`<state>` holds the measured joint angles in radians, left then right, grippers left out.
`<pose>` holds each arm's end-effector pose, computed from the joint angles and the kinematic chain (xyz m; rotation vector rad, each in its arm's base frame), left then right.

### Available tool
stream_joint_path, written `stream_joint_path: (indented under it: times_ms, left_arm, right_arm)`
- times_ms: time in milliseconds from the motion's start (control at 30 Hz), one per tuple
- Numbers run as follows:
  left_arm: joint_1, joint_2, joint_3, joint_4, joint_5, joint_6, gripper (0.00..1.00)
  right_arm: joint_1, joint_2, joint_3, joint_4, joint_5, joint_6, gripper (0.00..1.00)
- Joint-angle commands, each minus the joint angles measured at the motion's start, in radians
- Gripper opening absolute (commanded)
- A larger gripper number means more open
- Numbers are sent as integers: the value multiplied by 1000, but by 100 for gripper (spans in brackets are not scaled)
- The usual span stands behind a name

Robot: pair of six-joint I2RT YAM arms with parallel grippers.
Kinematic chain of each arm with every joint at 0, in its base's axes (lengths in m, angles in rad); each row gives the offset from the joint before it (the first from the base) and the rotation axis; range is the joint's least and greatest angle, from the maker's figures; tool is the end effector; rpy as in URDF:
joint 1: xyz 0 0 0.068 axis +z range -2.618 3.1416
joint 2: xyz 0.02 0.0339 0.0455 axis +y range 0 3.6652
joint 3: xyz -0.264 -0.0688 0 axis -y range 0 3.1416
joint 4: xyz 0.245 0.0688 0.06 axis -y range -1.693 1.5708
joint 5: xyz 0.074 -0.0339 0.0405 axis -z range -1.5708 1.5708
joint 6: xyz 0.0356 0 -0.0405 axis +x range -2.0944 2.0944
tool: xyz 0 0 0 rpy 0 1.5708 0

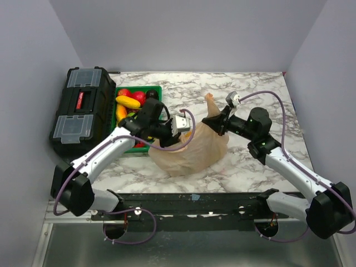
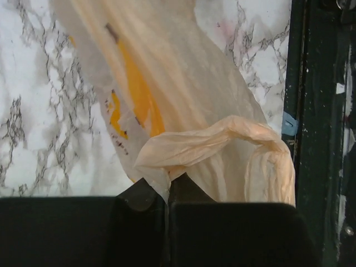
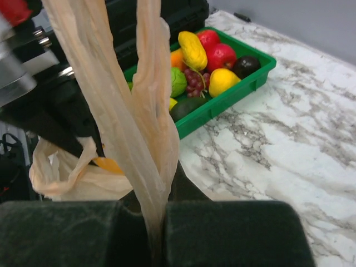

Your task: Place the fake fruits into the plastic bag and tie a complex knot

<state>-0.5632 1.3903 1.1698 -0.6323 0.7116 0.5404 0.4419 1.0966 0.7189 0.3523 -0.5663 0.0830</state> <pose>0.2338 -0.1751 0.3021 1.4791 1.7908 -0.8646 0.2208 0.1256 0.3111 -0.7307 1.4903 0.8526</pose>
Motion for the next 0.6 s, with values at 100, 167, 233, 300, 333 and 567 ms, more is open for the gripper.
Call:
stream_joint_path:
  times_ms: [100,167,233,300,333,567]
  left_arm:
    - [-160,-117,-316,437,-243,-52,0]
    - [-165,-103,-278,419,-254,-110,19]
    - [-156,-124,-209,350,-261,-164,44]
    - [-120,-180,-126,271,-221,-201,63]
    - [-99,-208,-83,231,-195,-213,74]
    - [-44,-252,197,125,-109,-229,98]
  right_arm:
    - [-9,100,-77,141,93,258,1]
    - [-9,132,-81,165,52,224,1]
    - [-9,141,-53,162,-11,149,1]
    - [-10,139,8,129,-92,68,1]
    - [-10,141,38,102,-147,27,1]
    - [-11,137,154,-87,-348,-145,1]
